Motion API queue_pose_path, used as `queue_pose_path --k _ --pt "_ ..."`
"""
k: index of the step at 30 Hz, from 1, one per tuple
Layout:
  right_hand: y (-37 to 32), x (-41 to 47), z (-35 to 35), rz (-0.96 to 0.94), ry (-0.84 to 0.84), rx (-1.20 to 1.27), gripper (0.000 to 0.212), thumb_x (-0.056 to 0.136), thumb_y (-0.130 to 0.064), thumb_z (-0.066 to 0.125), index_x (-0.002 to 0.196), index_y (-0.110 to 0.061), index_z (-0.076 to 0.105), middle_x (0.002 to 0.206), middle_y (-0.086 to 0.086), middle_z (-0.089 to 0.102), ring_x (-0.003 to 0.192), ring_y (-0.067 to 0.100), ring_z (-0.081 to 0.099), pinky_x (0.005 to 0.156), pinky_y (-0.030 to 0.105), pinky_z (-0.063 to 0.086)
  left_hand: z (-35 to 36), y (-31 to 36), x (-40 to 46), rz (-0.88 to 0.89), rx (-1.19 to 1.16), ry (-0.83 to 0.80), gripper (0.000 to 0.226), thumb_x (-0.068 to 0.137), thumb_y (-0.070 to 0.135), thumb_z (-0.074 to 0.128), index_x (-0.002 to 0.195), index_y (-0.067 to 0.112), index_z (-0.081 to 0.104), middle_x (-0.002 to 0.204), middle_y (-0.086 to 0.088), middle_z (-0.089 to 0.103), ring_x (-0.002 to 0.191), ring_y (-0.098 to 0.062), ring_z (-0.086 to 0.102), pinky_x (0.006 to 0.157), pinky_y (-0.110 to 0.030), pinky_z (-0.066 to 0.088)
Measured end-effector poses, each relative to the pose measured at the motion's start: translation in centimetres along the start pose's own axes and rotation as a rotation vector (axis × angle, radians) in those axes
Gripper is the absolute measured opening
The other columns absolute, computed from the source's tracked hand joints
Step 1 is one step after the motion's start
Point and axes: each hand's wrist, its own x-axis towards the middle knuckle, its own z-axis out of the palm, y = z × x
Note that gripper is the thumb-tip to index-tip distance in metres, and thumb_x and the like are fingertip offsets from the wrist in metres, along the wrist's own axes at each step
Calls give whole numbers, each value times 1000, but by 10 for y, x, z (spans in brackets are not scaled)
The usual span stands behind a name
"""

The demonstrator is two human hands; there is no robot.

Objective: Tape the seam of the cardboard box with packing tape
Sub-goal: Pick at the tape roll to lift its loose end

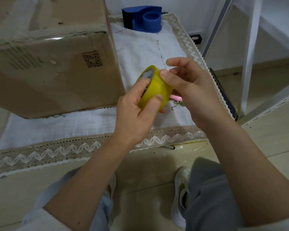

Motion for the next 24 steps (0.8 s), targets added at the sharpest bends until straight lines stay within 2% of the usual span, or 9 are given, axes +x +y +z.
queue_pose_path --k 4,7,9,11,13,14,17,19,24 --pt "-1 1 -3 183 -25 -6 43 81 -33 77 118 -24 58 106 4 58 91 16 63 89 41 55 -1 1 -2 25 -20 -13 13 87 18 53 96 13 60 73 2 68 65 -12 72 61 -26 55" --pt "-2 0 -2 279 -65 -41 51 82 -46 73 120 -15 59 99 0 67 87 14 66 85 38 54 -3 -2 1 40 19 11 12 86 24 53 93 16 59 75 -6 66 73 -29 69 69 -48 56" --pt "-3 0 -1 291 -107 -80 44 84 -52 67 105 -13 66 86 -4 69 80 10 65 77 32 50 -4 -5 2 48 68 19 12 86 29 53 91 19 57 76 -6 61 77 -36 62 73 -56 51" --pt "-4 -1 -1 276 -141 -66 32 87 -50 63 92 -18 68 75 -8 67 74 8 62 75 28 45 -4 -5 2 54 113 7 14 86 31 52 90 19 56 75 3 56 79 -26 55 78 -49 49" --pt "-4 -1 -2 239 -140 -25 27 88 -44 63 89 -17 66 75 -5 65 74 11 58 75 27 41 -4 -5 2 29 167 -12 16 86 35 48 90 21 56 76 12 51 84 -14 49 84 -36 43" --pt "-4 -1 -2 223 -129 -4 25 87 -41 65 90 -16 65 79 0 63 77 14 55 75 28 40 -4 -6 2 16 186 -30 18 87 36 47 90 21 56 75 13 50 84 -13 48 86 -36 42" --pt "-1 -1 -2 186 -97 30 18 86 -34 69 82 -17 67 83 4 64 79 19 56 75 29 43 -4 -8 6 -58 140 -58 26 91 43 43 72 28 52 63 9 46 69 -18 46 74 -46 39" --pt "0 -2 -1 161 -90 -11 15 86 -33 70 77 -22 69 78 -2 68 74 16 60 74 29 45 -2 -6 8 -145 35 -14 42 92 49 43 67 17 50 59 -2 44 61 -19 44 68 -45 38" --pt "2 -1 3 165 -92 -101 36 89 -47 62 92 -14 76 84 3 70 78 15 63 84 37 50 1 -4 13 -260 -160 73 39 100 32 47 74 3 53 68 -4 45 64 -8 44 58 -20 39"
